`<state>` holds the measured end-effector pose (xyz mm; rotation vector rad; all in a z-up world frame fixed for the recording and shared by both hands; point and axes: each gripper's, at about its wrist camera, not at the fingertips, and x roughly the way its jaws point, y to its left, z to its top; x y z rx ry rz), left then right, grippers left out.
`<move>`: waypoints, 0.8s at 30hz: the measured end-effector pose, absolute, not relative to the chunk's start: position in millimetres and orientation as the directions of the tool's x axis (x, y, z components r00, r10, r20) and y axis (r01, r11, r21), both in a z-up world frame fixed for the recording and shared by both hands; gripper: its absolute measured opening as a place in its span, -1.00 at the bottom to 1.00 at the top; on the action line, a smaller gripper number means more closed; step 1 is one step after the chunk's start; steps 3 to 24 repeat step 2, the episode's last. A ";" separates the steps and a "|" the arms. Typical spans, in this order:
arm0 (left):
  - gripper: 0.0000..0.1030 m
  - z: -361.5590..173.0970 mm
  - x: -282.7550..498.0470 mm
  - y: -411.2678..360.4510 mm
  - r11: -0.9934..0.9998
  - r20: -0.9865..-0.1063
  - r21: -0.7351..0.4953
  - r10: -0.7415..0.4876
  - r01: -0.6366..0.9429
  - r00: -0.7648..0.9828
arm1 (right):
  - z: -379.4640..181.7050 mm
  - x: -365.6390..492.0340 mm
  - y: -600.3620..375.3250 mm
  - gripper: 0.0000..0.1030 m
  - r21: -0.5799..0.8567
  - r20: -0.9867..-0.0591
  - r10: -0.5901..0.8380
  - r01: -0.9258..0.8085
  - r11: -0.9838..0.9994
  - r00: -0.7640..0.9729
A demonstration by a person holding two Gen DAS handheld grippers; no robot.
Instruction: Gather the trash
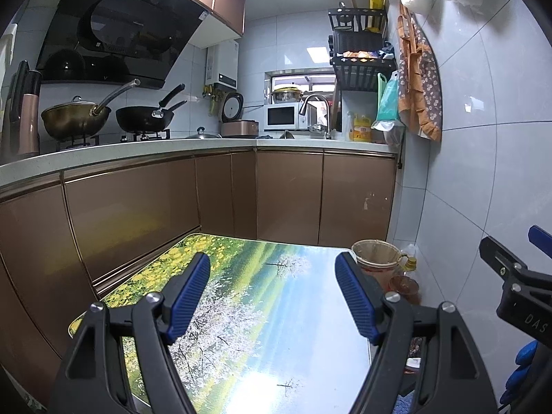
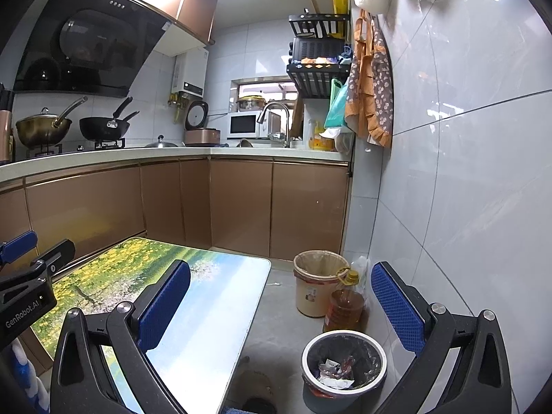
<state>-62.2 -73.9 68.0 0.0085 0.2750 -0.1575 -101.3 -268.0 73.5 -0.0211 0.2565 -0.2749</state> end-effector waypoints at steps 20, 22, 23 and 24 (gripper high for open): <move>0.43 67.9 -60.4 -75.0 0.987 -0.275 -0.013 -0.157 0.159 0.949 | 72.4 -99.2 -269.4 1.00 -0.054 -0.251 -0.272 0.268 0.962 0.929; 0.43 67.9 -60.4 -75.0 0.987 -0.275 -0.013 -0.157 0.159 0.949 | 72.4 -99.2 -269.4 1.00 -0.054 -0.251 -0.272 0.268 0.962 0.929; 0.43 67.9 -60.4 -75.0 0.987 -0.275 -0.013 -0.157 0.159 0.949 | 72.4 -99.2 -269.4 1.00 -0.054 -0.251 -0.272 0.268 0.962 0.929; 0.43 67.9 -60.4 -75.0 0.987 -0.275 -0.013 -0.157 0.159 0.949 | 72.4 -99.2 -269.4 1.00 -0.054 -0.251 -0.272 0.268 0.962 0.929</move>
